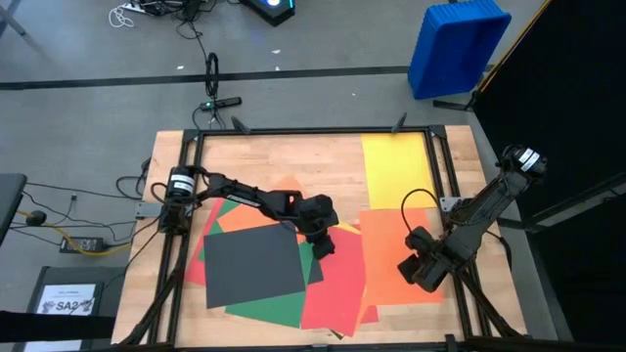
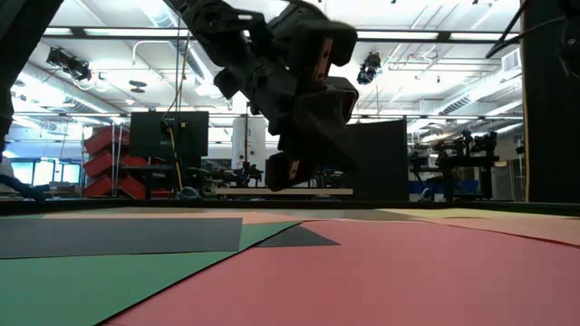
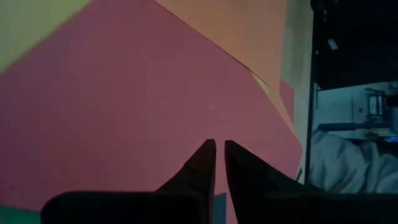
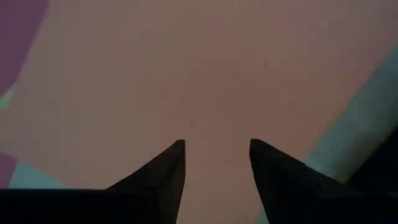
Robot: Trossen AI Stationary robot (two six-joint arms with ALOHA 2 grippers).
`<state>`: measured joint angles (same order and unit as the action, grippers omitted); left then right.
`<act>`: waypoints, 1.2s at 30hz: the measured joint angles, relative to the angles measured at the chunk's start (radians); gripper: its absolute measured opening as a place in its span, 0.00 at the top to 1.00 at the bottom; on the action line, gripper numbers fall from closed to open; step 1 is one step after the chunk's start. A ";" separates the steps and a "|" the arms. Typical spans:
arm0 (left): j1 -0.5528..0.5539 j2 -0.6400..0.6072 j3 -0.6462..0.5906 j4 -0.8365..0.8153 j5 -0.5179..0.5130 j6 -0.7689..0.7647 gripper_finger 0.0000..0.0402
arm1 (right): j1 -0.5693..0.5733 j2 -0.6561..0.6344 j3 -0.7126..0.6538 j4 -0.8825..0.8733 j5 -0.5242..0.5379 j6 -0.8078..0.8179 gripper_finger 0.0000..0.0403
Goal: Organize paper
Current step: Move the orange colored paper to the bottom right of the table
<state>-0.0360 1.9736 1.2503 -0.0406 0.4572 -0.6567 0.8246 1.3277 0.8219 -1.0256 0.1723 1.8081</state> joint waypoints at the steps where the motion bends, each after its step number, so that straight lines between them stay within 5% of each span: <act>1: -0.010 0.000 0.000 0.000 -0.015 0.002 0.95 | 0.000 0.000 0.000 0.002 0.031 -0.009 0.61; 6: -0.060 0.000 0.000 0.001 -0.146 0.035 0.95 | -0.002 0.000 0.000 0.014 0.259 -0.050 0.63; 10: -0.110 0.000 0.000 0.007 -0.239 0.072 0.95 | -0.007 0.000 0.000 0.047 0.322 -0.108 0.65; 14: -0.165 0.000 0.000 0.022 -0.341 0.121 0.96 | -0.039 0.009 -0.001 0.052 0.260 -0.155 0.71; 21: -0.208 0.000 0.000 0.033 -0.436 0.159 1.00 | -0.114 0.088 -0.008 0.092 0.182 -0.275 0.98; 36: -0.226 0.094 0.028 -0.046 -0.411 0.147 1.00 | -0.186 0.188 -0.008 0.128 0.087 -0.354 1.00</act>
<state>-0.2623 2.0678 1.2785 -0.0871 0.0460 -0.5098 0.6384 1.5158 0.8135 -0.8971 0.2597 1.4540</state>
